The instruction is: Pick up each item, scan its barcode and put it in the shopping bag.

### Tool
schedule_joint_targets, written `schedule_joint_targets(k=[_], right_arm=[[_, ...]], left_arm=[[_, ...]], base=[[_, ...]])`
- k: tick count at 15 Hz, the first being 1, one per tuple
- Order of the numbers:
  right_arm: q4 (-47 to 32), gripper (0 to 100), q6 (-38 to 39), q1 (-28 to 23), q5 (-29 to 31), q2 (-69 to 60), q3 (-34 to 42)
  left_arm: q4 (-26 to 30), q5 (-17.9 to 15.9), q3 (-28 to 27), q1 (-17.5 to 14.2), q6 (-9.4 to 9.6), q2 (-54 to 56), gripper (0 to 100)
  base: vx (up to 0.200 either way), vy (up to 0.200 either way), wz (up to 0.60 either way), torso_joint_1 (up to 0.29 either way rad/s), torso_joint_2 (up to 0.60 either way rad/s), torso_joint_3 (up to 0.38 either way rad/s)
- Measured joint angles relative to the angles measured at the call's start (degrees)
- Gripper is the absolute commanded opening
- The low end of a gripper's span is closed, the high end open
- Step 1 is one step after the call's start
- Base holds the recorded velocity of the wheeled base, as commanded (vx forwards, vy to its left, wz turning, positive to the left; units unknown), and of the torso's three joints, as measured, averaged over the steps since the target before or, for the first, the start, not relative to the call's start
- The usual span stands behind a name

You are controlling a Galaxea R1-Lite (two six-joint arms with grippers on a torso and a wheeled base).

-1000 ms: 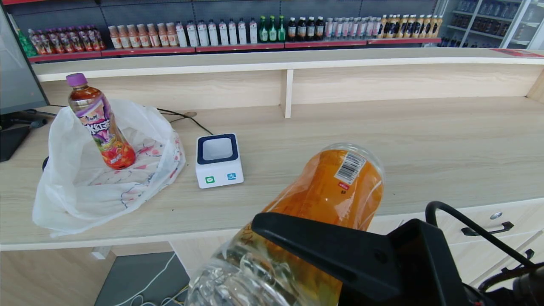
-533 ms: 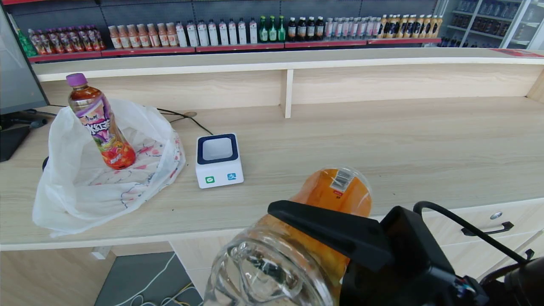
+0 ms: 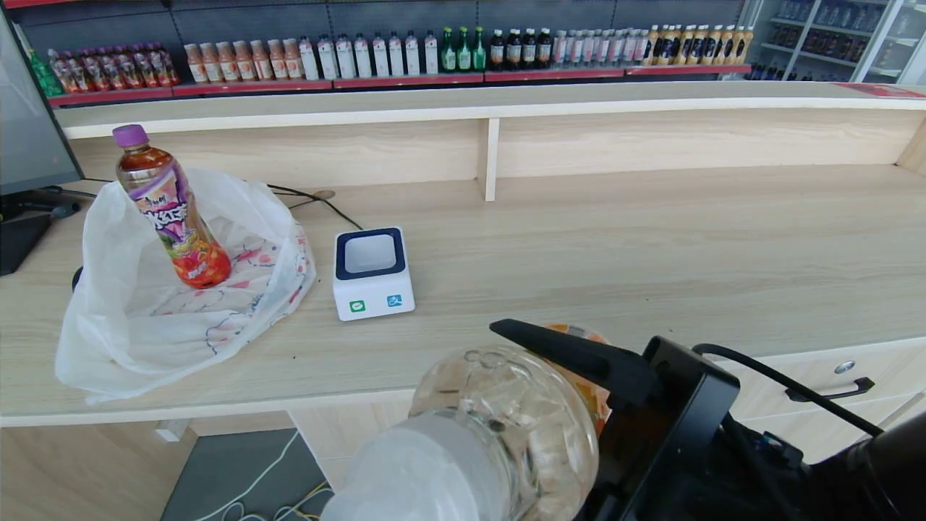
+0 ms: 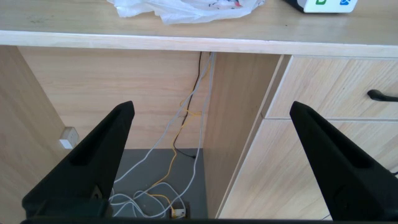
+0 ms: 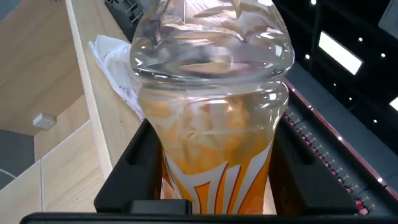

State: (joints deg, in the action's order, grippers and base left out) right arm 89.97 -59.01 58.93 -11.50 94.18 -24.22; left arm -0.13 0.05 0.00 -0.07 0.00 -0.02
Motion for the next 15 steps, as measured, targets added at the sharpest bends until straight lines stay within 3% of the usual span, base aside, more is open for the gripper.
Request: schedule_joint_targets(k=[4, 8, 15], right_arm=[[-0.05, 0, 8.5, -0.52, -0.07, 0.27, -0.05], [0.02, 0, 19.6, -2.95, 0.72, 2.12, -4.79], [-0.02, 0, 43.53, -7.36, 15.92, 4.27, -8.19]], left_arm=[[0.02, 0.02, 0.0, 0.02, 0.0, 0.0, 100], [0.0, -0.02, 0.0, 0.0, 0.0, 0.0, 100], [0.02, 0.0, 0.0, 0.0, 0.0, 0.0, 100]], base=[[0.0, 0.0, 0.0, 0.0, 0.0, 0.0], [0.0, 0.0, 0.0, 0.0, 0.0, 0.0], [0.0, 0.0, 0.0, 0.0, 0.0, 0.0]])
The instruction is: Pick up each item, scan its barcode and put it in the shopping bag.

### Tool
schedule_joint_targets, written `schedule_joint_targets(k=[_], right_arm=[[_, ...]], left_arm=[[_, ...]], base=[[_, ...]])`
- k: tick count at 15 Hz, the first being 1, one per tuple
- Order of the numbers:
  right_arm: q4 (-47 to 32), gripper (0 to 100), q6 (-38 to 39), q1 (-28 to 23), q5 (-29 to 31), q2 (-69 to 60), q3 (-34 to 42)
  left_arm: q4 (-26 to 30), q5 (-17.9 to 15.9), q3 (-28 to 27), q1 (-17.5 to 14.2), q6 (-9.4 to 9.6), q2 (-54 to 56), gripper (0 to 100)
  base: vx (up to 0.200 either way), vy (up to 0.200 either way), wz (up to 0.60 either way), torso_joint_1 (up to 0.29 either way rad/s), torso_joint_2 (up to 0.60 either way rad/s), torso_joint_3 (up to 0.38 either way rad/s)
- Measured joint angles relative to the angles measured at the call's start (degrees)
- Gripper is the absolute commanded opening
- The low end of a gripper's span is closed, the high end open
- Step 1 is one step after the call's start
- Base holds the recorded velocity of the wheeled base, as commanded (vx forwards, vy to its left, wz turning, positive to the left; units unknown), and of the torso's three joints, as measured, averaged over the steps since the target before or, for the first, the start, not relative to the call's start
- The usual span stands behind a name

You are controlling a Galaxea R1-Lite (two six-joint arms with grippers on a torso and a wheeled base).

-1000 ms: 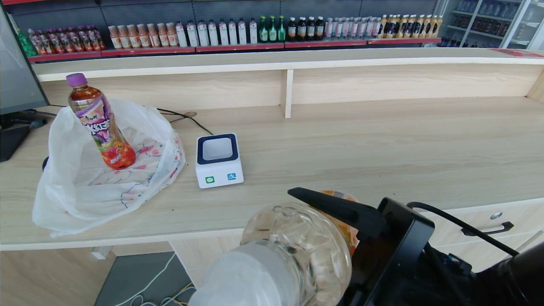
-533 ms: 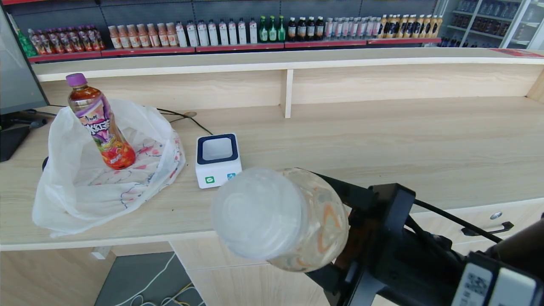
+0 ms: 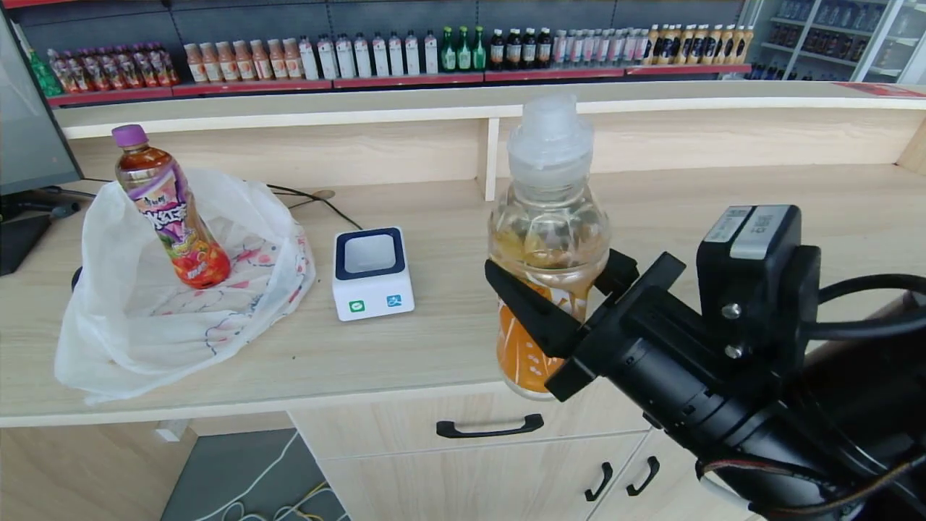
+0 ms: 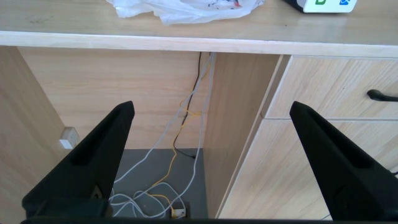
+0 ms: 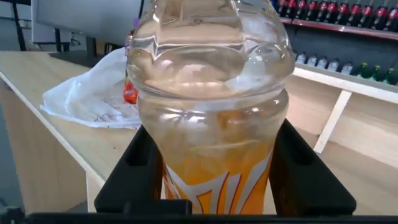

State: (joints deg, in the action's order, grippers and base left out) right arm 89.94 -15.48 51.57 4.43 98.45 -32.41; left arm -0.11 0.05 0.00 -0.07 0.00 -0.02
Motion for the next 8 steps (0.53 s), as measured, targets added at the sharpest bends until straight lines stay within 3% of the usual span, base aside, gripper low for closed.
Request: schedule_joint_targets(k=[8], right_arm=[[0.0, 0, 10.05, -16.1, 3.12, 1.3, -4.66]], left_arm=[[-0.05, 0.0, 0.0, -0.02, 0.1, 0.0, 100]], base=[[0.0, 0.0, 0.0, 0.0, 0.0, 0.0]])
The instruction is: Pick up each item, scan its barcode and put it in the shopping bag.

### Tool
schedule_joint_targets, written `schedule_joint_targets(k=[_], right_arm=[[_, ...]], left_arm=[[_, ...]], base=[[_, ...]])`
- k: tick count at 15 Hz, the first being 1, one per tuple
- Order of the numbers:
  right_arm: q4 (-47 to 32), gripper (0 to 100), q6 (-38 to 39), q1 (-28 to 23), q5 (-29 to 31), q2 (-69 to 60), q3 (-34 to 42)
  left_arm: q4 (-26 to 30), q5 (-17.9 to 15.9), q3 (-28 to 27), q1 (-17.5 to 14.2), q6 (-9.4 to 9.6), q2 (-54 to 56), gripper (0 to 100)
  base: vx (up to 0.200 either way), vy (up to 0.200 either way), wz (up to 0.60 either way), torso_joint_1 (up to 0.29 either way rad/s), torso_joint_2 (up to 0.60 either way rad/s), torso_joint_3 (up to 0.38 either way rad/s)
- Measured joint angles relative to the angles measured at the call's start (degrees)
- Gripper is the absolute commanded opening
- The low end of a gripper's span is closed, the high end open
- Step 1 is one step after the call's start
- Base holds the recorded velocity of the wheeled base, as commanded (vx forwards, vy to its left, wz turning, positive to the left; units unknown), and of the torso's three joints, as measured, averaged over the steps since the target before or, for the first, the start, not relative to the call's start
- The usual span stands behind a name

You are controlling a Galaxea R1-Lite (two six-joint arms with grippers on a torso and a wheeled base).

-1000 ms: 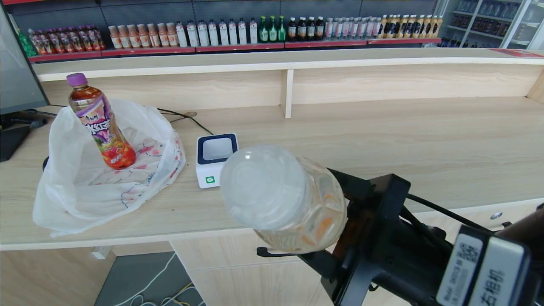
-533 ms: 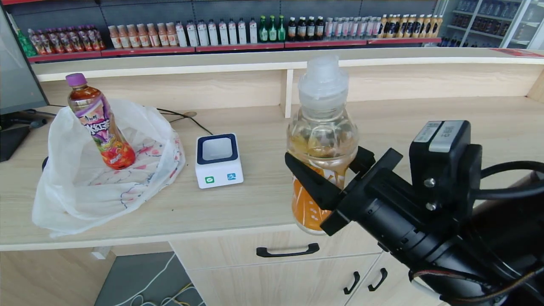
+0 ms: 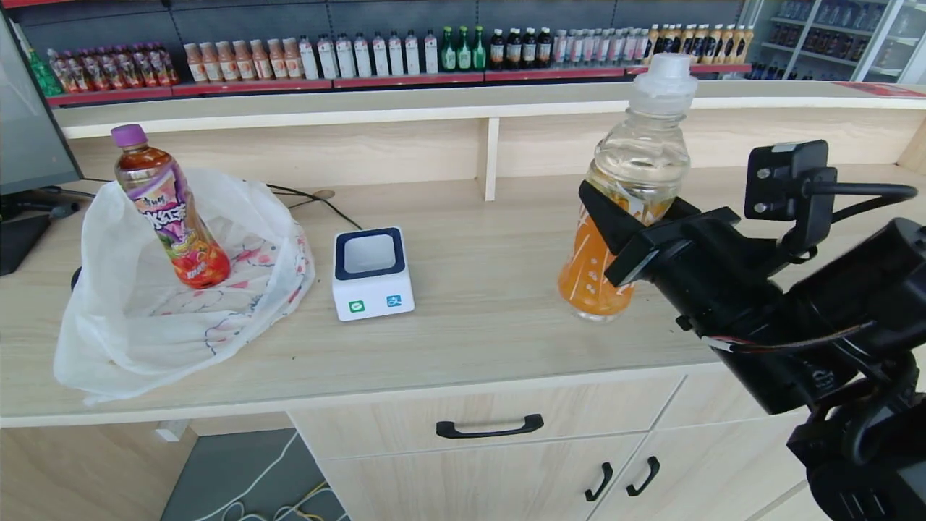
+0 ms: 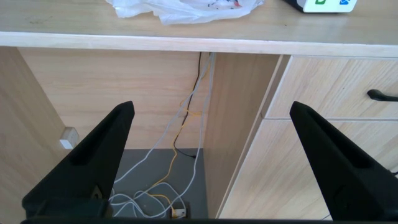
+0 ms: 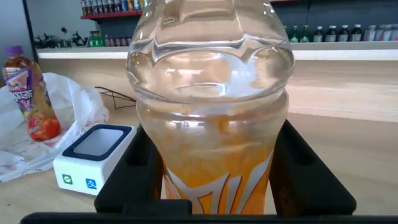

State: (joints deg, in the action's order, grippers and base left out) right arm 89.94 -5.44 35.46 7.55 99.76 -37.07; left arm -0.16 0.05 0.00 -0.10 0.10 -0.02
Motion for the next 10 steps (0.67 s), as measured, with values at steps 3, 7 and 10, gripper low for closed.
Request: schedule_joint_targets(k=[3, 7, 10], right_arm=[[0.02, 0, 0.51, -1.54, 0.09, 0.05, -0.99], [0.02, 0, 0.87, -1.97, 0.06, 0.02, -1.13], [0.0, 0, 0.98, -2.01, 0.0, -0.12, -1.12]], left_arm=[[0.0, 0.02, 0.0, 0.05, 0.0, 0.0, 100], [0.02, 0.0, 0.0, 0.05, 0.12, 0.0, 100], [0.06, 0.02, 0.0, 0.02, 0.01, 0.0, 100]], base=[[0.0, 0.0, 0.0, 0.0, 0.0, 0.0], [0.0, 0.0, 0.0, 0.0, 0.0, 0.0], [-0.133, 0.0, 0.0, 0.0, 0.0, 0.002]])
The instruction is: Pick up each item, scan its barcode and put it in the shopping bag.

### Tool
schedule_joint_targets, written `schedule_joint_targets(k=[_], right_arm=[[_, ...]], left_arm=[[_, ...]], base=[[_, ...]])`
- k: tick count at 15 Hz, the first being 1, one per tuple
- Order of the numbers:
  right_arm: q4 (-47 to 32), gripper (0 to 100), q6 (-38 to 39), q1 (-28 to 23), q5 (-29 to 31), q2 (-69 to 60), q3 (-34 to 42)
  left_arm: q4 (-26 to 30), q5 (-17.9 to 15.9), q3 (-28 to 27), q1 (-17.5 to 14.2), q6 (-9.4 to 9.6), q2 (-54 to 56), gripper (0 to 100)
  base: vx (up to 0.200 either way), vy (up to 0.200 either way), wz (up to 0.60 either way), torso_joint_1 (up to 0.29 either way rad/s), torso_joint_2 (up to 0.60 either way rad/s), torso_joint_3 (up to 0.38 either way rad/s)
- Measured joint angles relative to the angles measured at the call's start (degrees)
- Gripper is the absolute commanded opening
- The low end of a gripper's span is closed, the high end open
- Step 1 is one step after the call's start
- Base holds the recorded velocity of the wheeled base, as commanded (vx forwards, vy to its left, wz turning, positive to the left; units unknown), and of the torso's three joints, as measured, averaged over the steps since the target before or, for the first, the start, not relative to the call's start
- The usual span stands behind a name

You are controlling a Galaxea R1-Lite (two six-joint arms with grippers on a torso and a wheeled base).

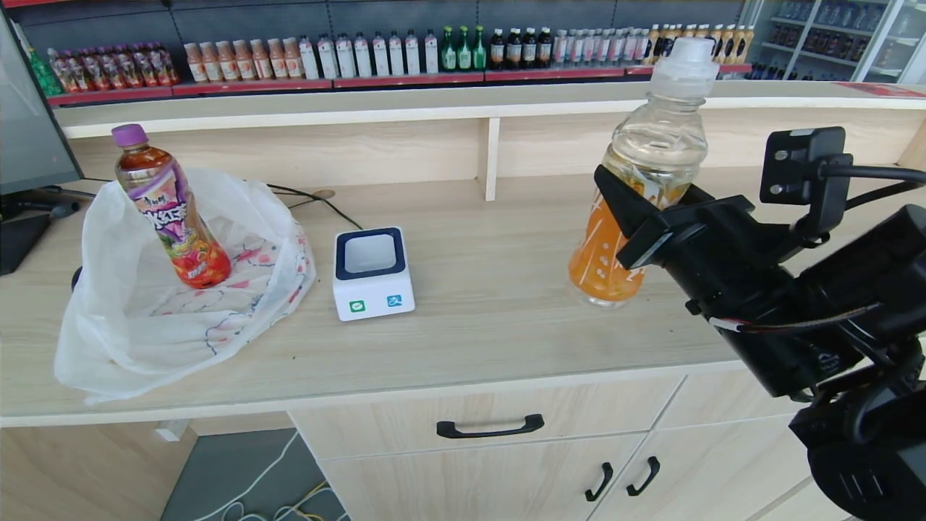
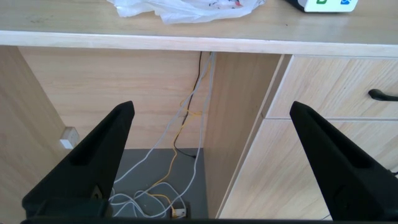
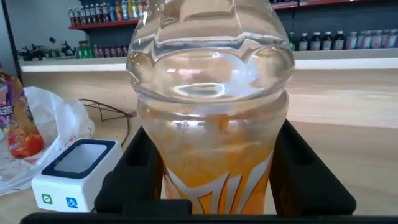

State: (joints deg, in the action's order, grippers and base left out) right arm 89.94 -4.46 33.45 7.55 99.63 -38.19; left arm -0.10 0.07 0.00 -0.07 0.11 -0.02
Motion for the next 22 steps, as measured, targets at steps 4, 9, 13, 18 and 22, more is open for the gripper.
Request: schedule_joint_targets(k=[4, 9, 13, 18, 22], right_arm=[[0.0, 0, 0.01, -0.1, -0.02, -0.49, 0.44], [0.11, 0, 0.01, -0.38, 0.0, -1.4, 0.55], [-0.37, 0, 0.0, -0.84, 0.02, -1.95, 0.62], [-0.02, 0, 0.0, -1.01, 0.0, -2.11, 0.29], [-0.04, 0, 0.09, -1.26, 0.0, -2.19, 0.22]], left_arm=[[-0.01, -0.02, 0.0, 0.0, 0.11, 0.0, 100], [-0.04, 0.0, 0.0, 0.02, 0.07, 0.0, 100], [-0.01, 0.0, 0.0, 0.07, -0.01, 0.0, 100], [-0.06, 0.0, 0.0, 0.0, -0.01, 0.0, 100], [-0.06, 0.0, 0.0, 0.02, -0.04, 0.0, 100]], base=[[-0.05, 0.0, 0.0, 0.004, 0.0, 0.001], [0.0, 0.08, 0.0, 0.003, 0.0, -0.001], [0.0, 0.2, 0.0, 0.007, 0.0, 0.001], [0.0, 0.2, 0.0, -0.001, 0.0, 0.003], [0.0, 0.2, 0.0, 0.0, 0.01, 0.002]])
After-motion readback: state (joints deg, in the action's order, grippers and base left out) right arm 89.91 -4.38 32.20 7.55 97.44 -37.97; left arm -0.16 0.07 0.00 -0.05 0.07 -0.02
